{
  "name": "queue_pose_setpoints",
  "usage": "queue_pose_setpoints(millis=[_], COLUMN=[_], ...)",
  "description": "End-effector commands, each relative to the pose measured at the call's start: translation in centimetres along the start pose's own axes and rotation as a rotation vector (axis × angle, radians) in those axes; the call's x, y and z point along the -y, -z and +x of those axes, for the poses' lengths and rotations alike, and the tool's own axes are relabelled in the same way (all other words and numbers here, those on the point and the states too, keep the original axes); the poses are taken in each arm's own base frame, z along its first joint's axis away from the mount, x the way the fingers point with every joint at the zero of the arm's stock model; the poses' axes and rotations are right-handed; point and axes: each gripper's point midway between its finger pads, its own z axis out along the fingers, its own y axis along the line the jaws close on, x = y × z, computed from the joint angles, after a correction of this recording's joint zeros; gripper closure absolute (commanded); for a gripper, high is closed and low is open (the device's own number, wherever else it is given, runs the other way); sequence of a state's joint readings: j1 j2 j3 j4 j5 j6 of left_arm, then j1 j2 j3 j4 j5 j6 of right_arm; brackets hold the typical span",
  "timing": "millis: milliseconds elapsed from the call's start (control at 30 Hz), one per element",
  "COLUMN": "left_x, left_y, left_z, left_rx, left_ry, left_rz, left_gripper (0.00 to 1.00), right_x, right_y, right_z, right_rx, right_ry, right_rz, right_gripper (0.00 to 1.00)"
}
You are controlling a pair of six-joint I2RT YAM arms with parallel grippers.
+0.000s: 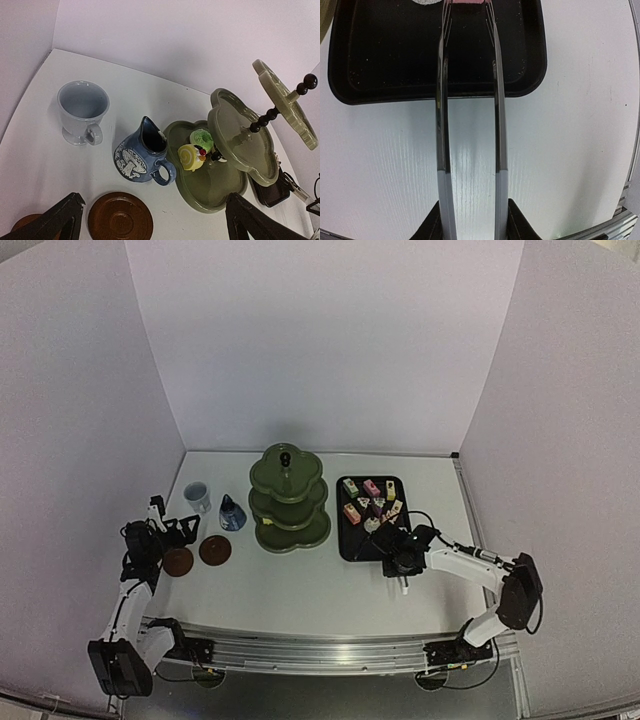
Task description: Serve the afternoon tea
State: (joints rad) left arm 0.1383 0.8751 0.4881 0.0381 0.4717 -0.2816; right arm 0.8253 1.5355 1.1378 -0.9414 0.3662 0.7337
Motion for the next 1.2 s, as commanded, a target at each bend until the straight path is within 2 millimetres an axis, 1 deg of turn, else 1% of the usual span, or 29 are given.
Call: queue_pose_setpoints(millis=[0, 267, 667, 867, 900, 967, 1067, 1100, 1167], left_x=[1.2, 1.2, 1.2, 1.3, 1.2, 1.2, 1.2, 1.3, 1.3], left_y=[0.1, 0.1, 0.1, 0.2, 0.2, 0.2, 0.2, 0.2, 0.3], left_z=[-2.3, -2.3, -2.3, -2.4, -2.4, -2.4, -2.3, -2.4, -2.4], left_rx=[0.061, 0.062, 0.066, 0.067, 0.068, 0.067, 0.066, 0.066, 0.066], left_ry=[-0.063, -0.074, -0.074, -0.078, -0.078, -0.077, -0.074, -0.074, -0.074], left_rz=[0.041, 0.041, 0.04, 0.041, 0.04, 0.04, 0.04, 0.04, 0.039], left_gripper=[0.0, 0.0, 0.0, 0.0, 0.0, 0.0, 0.0, 0.0, 0.0], right_x=[-0.7, -0.7, -0.7, -0.2, -0.2, -0.3, -0.6, -0.7, -0.4], right_y=[-1.2, -2.5, -3.6, -4.1, -4.1, -3.9, -3.6, -3.4, -2.9], right_z=[-1.2, -1.4, -2.5, -2.9, -3.1, -3.4, -3.8, -3.8, -3.9], right_rx=[0.022, 0.018, 0.024, 0.03, 0.034, 0.044, 0.052, 0.054, 0.064], right_ry=[-0.032, -0.051, -0.047, -0.055, -0.054, -0.047, -0.035, -0.032, -0.029], right_rz=[-0.013, -0.022, -0.027, -0.011, -0.013, -0.018, -0.031, -0.037, -0.04], right_gripper=[0.66, 0.62, 0.61, 0.62, 0.63, 0.69, 0.87, 0.91, 0.94])
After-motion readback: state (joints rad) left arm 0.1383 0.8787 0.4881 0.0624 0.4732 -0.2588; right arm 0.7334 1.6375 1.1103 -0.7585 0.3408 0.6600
